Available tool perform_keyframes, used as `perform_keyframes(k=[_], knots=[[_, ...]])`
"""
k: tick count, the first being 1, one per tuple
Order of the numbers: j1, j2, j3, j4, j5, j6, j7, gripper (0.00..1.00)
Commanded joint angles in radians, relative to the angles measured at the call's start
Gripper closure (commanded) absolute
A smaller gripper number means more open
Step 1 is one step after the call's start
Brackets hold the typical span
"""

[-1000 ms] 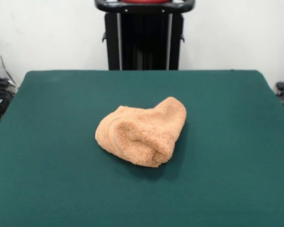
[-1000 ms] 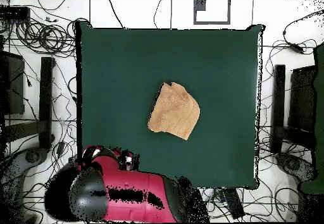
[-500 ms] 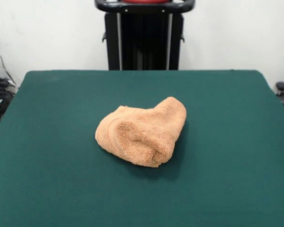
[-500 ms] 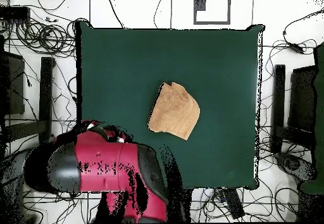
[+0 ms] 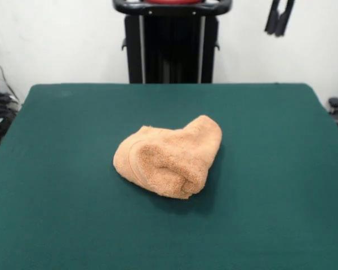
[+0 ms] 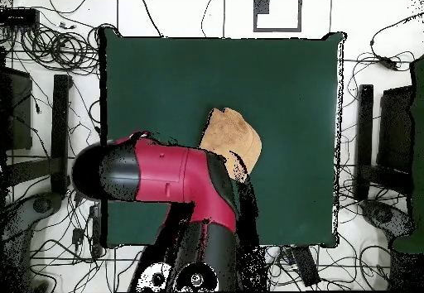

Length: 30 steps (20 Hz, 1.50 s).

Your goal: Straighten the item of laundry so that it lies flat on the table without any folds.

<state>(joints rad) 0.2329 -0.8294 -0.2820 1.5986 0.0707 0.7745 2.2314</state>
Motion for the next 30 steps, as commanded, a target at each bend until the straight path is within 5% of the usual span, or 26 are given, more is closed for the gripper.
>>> perform_keyframes(k=[1,5,12,22,27,28,30], knots=[[0.105,0.013,-0.045,0.138,0.065,0.039,0.393,1.00],[0.075,0.057,-0.054,0.067,0.097,0.068,0.375,1.00],[0.108,0.089,-0.059,0.090,0.151,0.074,0.420,1.00],[0.083,0.129,0.021,0.159,0.262,-0.079,0.395,1.00],[0.131,0.152,-0.021,0.137,0.267,-0.103,0.421,1.00],[0.140,0.157,-0.033,0.133,0.270,-0.104,0.414,0.00],[0.141,0.156,-0.034,0.138,0.276,-0.123,0.420,0.00]])
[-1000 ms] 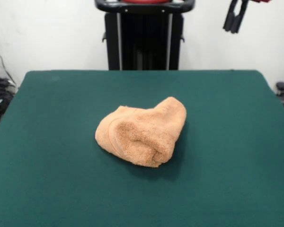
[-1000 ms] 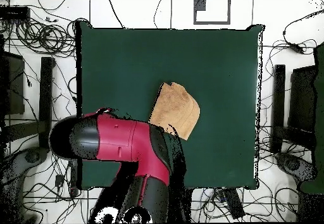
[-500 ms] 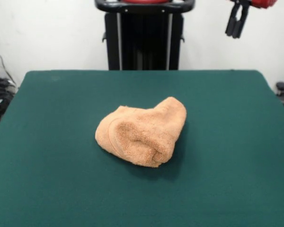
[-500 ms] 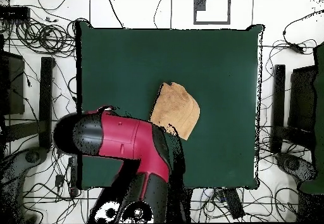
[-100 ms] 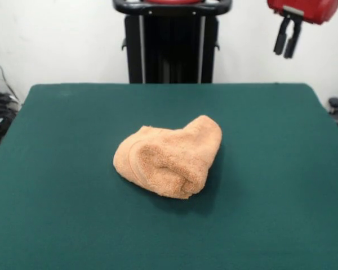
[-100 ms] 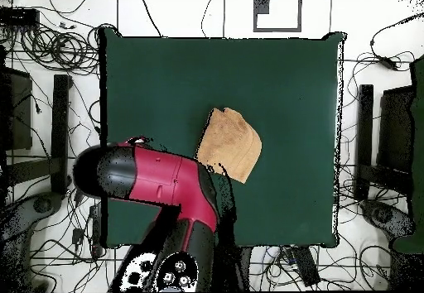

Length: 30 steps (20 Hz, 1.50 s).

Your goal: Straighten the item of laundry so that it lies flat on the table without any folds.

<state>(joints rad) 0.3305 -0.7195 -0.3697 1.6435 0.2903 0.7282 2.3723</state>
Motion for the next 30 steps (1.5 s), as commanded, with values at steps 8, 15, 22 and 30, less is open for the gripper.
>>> perform_keyframes(k=[8,15,22,30], knots=[[0.065,0.042,0.031,0.073,0.086,-0.012,0.315,0.00],[0.075,0.026,0.060,0.081,0.226,0.030,0.456,0.00],[0.116,0.022,0.010,-0.020,0.322,0.212,0.689,0.00],[0.086,0.001,0.032,0.002,0.304,0.228,0.673,0.00]])
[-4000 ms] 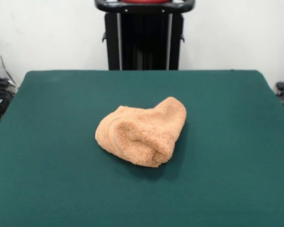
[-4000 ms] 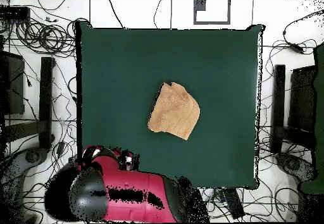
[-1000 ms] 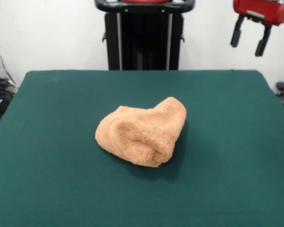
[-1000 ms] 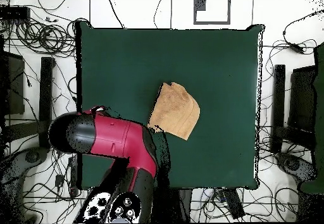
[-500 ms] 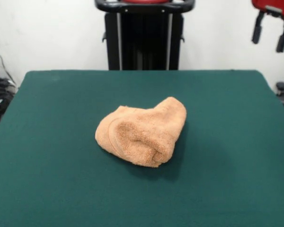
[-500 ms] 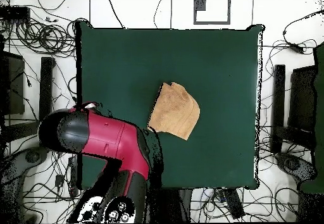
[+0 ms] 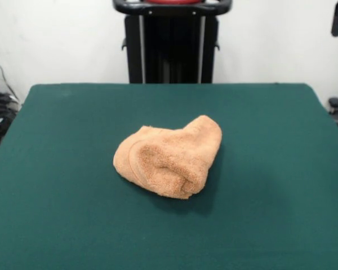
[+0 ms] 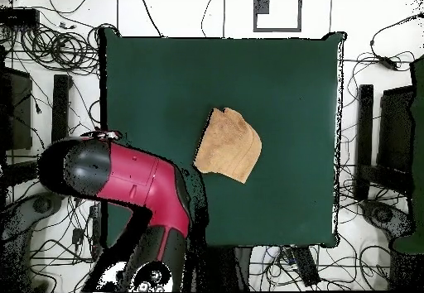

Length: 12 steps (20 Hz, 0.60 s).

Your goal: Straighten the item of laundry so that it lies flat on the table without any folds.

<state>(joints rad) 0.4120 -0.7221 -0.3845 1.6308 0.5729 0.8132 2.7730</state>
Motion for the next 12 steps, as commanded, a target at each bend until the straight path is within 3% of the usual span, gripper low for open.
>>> perform_keyframes(k=[1,7,12], knots=[[-0.009,-0.005,0.050,0.025,0.010,0.146,0.247,0.00],[-0.037,-0.007,0.063,0.122,-0.031,-0.065,0.105,0.00],[-0.099,-0.003,0.099,0.138,-0.056,-0.065,0.011,0.00]])
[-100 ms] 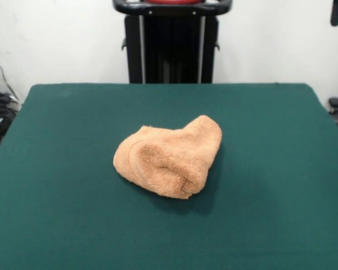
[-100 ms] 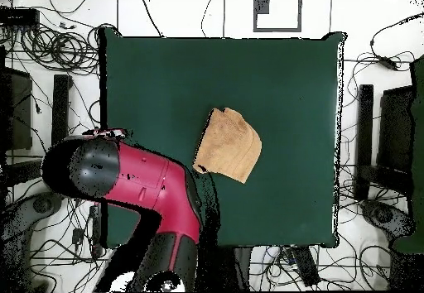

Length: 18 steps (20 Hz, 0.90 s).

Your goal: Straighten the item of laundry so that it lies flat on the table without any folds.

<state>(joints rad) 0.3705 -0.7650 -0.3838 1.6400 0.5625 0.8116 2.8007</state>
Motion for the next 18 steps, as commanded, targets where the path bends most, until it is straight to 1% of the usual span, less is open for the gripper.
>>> perform_keyframes(k=[1,4,9,13,14,15,18], knots=[[-0.076,0.040,0.111,0.135,-0.047,-0.066,-0.042,0.00],[-0.102,0.039,0.127,0.141,-0.063,-0.077,-0.071,0.00],[-0.154,0.039,0.159,0.137,-0.117,-0.101,-0.126,0.00],[-0.226,0.051,0.219,0.156,-0.167,-0.206,-0.203,0.00],[-0.240,0.052,0.232,0.158,-0.176,-0.215,-0.208,0.00],[-0.245,0.040,0.242,0.181,-0.182,-0.231,-0.202,0.00],[-0.263,0.032,0.257,0.175,-0.217,-0.221,-0.181,0.00]])
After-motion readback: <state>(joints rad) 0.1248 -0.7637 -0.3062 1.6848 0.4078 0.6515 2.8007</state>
